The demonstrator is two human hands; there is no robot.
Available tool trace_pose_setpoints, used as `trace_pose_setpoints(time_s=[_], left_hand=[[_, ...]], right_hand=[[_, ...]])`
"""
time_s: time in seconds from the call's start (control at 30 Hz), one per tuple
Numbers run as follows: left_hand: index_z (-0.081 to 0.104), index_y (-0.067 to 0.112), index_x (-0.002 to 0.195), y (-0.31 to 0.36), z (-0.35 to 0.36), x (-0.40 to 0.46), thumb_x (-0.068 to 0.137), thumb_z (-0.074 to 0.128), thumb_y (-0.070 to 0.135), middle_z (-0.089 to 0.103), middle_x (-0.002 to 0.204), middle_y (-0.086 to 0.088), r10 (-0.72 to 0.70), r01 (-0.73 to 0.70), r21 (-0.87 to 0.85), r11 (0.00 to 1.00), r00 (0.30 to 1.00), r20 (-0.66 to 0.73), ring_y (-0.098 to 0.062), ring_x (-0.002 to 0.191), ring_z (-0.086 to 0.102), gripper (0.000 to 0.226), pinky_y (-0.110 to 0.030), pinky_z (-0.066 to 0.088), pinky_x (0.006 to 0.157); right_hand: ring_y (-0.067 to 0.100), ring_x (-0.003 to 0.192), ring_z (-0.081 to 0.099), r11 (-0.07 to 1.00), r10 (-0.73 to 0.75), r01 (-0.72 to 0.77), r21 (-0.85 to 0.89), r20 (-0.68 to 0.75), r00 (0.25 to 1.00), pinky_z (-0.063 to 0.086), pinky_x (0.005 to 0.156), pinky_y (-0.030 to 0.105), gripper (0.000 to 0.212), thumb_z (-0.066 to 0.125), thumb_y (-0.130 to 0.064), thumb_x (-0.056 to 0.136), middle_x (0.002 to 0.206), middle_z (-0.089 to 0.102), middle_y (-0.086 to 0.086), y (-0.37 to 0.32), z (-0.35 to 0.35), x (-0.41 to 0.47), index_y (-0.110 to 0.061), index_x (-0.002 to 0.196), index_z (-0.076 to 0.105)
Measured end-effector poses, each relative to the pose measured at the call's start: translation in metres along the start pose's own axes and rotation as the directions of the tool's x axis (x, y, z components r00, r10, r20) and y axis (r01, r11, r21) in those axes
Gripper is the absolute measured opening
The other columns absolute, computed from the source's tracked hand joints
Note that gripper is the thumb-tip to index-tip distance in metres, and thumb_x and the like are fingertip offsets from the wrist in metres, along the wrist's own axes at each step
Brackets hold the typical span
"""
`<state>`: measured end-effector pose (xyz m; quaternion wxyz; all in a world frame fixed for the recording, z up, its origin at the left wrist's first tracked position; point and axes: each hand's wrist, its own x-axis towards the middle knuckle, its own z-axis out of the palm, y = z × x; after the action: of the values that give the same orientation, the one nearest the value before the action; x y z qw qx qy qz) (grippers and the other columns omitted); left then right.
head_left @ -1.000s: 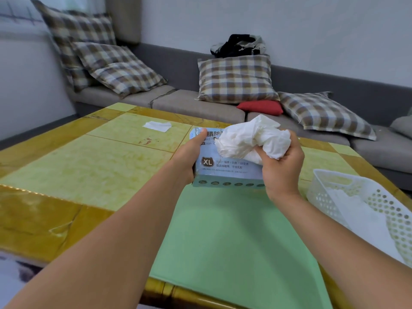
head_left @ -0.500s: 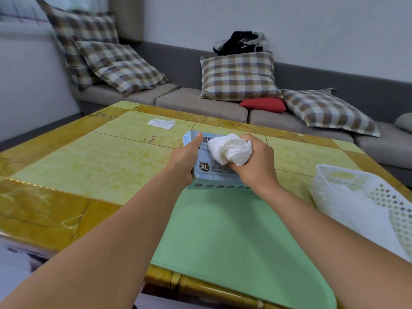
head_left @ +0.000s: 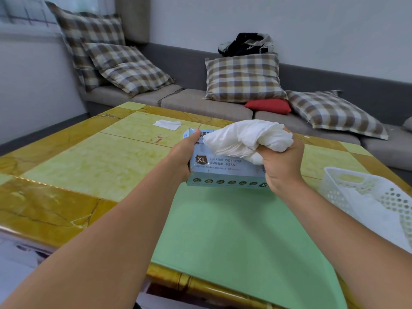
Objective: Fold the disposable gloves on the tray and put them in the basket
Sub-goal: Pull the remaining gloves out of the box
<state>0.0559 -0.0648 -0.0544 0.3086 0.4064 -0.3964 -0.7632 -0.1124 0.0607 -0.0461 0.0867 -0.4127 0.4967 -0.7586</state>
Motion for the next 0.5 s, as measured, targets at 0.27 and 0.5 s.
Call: trace_pose_setpoints(time_s=[0.27,0.5], left_hand=[[0.064,0.018,0.121,-0.005,-0.019,0.003,0.096,0.058,0.054,0.077,0.102,-0.013,-0.04,0.039,-0.03,0.999,0.999,-0.031,-0.035,0.089,0.076,0.044,-0.051,0.063,0.066],[0.065,0.017,0.125,-0.003,-0.059,0.014,0.086,0.066,0.063,0.077,0.105,-0.013,0.072,-0.117,-0.175,0.978,0.968,-0.241,-0.036,0.093,0.075,0.061,-0.057,0.059,0.084]], right_hand=[[0.024,0.104,0.073,0.942,0.258,-0.223,0.252,-0.115,0.959,0.061,0.085,0.049,0.045,0.088,0.006,0.066,0.109,0.076,0.005,-0.019,0.004,0.008,-0.01,0.105,0.072],[0.021,0.107,0.071,0.765,0.317,-0.336,0.549,0.133,0.939,0.059,0.079,0.033,0.073,0.081,-0.006,0.071,0.131,0.066,0.01,-0.042,-0.01,0.04,-0.001,0.14,0.056]])
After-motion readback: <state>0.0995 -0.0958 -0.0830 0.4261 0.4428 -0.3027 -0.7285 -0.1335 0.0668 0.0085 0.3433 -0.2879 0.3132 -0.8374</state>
